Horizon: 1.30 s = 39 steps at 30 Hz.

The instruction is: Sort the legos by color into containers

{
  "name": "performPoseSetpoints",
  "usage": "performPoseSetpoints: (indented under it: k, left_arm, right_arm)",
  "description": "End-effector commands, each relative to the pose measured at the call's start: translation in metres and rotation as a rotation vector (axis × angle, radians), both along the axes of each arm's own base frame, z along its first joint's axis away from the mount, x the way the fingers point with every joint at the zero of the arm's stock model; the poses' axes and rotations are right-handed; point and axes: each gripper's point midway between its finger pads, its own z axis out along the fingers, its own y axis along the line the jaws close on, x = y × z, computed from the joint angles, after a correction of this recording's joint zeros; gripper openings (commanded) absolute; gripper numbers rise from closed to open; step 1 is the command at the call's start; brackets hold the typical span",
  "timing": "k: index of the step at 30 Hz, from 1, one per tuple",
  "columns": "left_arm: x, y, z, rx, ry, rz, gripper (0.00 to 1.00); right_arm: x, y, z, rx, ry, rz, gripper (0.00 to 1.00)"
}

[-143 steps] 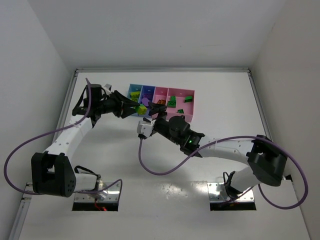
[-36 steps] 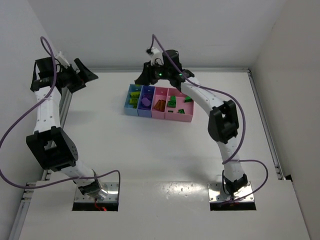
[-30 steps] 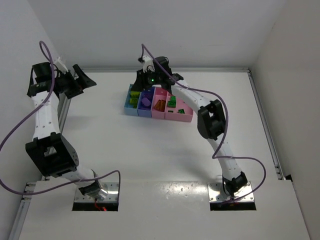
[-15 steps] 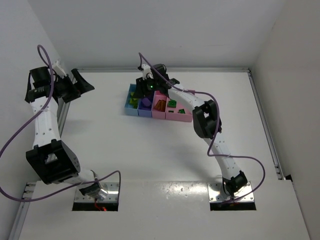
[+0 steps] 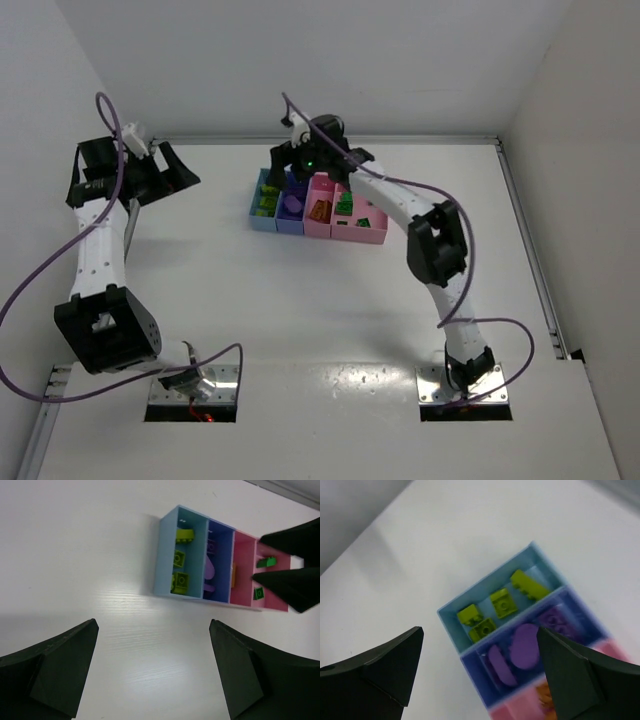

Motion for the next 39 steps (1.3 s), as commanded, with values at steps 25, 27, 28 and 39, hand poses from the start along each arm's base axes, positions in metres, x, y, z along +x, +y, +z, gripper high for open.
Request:
performPoseSetpoints:
  k: [25,27,28,39]
  left_arm:
    - [0.059,-0.085,0.010,0.170,-0.155,-0.145,1.00]
    - [0.052,-0.080,0.015,0.202,-0.159,-0.131,1.00]
    - [0.051,-0.077,0.020,0.230,-0.174,-0.129,1.00]
    - [-0.006,-0.008,0.035,0.400,-0.157,0.065,1.00]
  right_arm:
    - [-0.152,-0.339,0.069,-0.279,-0.164,-0.611,1.00]
    - [-0.129,-0.329,0.083,-0.241,-0.223,-0.591,1.00]
    - [-0.116,-0.321,0.068,-0.245,-0.186,-0.560,1.00]
    - [0.059,-0.226,0.066,-0.170,-0.192,-0.425,1.00]
